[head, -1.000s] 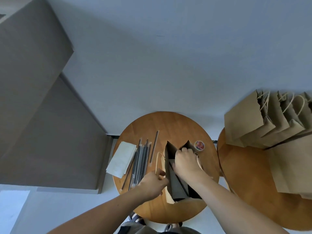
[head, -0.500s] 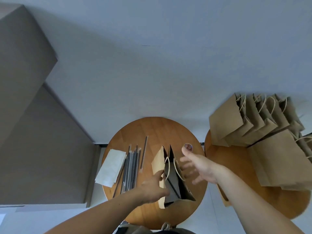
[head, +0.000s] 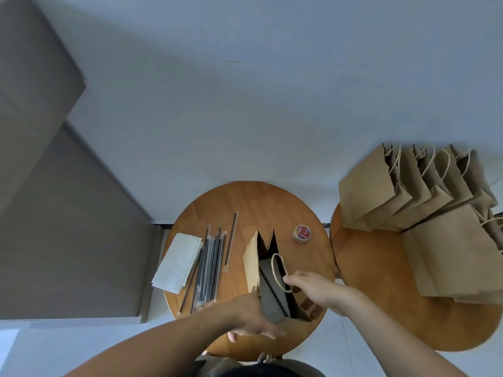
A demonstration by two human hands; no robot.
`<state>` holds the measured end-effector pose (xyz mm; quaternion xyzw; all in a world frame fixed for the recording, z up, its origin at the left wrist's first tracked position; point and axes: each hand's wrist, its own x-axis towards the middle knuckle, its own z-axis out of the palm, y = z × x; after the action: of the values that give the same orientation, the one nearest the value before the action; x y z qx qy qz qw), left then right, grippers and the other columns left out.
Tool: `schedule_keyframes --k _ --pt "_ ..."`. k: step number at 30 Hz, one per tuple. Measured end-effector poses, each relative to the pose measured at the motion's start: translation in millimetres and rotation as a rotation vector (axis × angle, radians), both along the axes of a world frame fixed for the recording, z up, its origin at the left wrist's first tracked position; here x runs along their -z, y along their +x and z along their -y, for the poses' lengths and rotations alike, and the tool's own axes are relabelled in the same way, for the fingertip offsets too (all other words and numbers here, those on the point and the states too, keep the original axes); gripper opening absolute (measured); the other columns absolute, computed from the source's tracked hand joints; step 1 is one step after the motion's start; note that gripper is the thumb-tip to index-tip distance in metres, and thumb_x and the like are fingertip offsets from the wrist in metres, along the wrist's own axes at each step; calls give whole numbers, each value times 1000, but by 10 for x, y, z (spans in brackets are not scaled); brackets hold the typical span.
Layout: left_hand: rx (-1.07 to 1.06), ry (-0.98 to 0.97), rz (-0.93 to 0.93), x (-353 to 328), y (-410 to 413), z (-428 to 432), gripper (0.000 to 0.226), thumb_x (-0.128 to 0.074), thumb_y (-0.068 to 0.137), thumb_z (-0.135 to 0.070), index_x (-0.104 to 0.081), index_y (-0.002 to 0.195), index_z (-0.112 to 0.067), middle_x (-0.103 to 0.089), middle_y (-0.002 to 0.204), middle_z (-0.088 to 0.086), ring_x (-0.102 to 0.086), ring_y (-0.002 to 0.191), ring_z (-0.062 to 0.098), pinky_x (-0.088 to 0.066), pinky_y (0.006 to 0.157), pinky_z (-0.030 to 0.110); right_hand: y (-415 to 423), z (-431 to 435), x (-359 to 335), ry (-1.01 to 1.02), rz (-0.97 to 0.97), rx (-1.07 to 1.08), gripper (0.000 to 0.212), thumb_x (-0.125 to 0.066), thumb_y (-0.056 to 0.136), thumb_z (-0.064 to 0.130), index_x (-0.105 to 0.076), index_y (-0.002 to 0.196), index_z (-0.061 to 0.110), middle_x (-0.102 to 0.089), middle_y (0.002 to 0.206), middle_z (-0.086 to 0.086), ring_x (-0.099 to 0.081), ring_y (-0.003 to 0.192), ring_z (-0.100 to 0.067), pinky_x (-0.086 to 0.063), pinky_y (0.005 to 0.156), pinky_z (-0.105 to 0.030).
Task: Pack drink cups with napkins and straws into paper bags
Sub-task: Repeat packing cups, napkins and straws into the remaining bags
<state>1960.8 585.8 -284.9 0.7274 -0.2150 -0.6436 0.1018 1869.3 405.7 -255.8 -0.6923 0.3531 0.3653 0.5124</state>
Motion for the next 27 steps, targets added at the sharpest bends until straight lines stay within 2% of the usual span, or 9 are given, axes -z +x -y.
schedule_keyframes --k 3,4,6,10,14,18,21,24,27 --pt "50 -38 199 19 -95 61 61 -77 71 -51 -60 118 -15 -69 104 8 -71 89 26 -61 79 38 -65 -29 -33 10 -6 -102 30 -46 94 56 -56 112 33 -55 123 8 -56 103 -14 -53 83 -28" --pt "70 -55 246 1 -115 98 51 -73 77 -46 -62 115 -14 -69 103 8 -70 90 25 -61 81 38 -62 -41 -41 20 -4 -131 30 -49 91 54 -55 112 33 -56 119 8 -56 103 -15 -55 84 -30" --pt "143 -129 335 -48 -89 162 36 -60 89 -39 -64 110 -10 -69 101 10 -67 91 27 -59 83 40 -43 -51 -39 65 14 -166 53 -58 79 54 -50 127 32 -54 126 7 -54 109 -16 -54 87 -33" --pt "155 -250 415 -181 132 242 35 -46 96 -33 -66 112 -10 -68 108 11 -64 99 28 -55 89 44 -30 -33 54 -52 175 -281 102 -77 65 60 -28 150 31 -41 146 10 -46 129 -15 -41 92 -22" --pt "209 -212 467 -262 303 290 33 -39 98 -33 -55 76 -15 -58 77 6 -57 74 24 -52 71 38 -105 -98 252 -303 402 -228 86 -74 59 60 -40 136 41 -50 124 24 -53 115 -6 -43 86 -18" --pt "200 -219 450 -267 468 283 34 -38 99 -28 -48 71 -12 -51 70 6 -47 62 21 -42 62 35 -259 -185 538 -393 471 -51 91 -74 57 62 -42 138 36 -48 124 22 -51 117 -5 -41 91 -17" --pt "231 -235 435 -261 488 289 34 -37 100 -30 -52 78 -10 -53 73 8 -48 65 23 -43 64 37 -285 -334 767 -498 412 -9 96 -84 60 58 -41 140 28 -52 134 10 -54 121 -14 -47 98 -26" --pt "266 -226 448 -237 418 276 41 -32 103 -36 -53 81 -9 -54 74 9 -48 67 25 -45 71 42 -239 -470 932 -640 409 54 104 -86 63 55 -37 148 22 -49 143 4 -53 126 -18 -45 100 -25" --pt "266 -223 468 -212 349 204 42 -31 103 -34 -52 77 -9 -52 71 11 -48 65 30 -44 83 46 -221 -540 1069 -734 424 79 92 -85 67 53 -48 143 16 -57 137 -1 -60 119 -20 -49 94 -26"
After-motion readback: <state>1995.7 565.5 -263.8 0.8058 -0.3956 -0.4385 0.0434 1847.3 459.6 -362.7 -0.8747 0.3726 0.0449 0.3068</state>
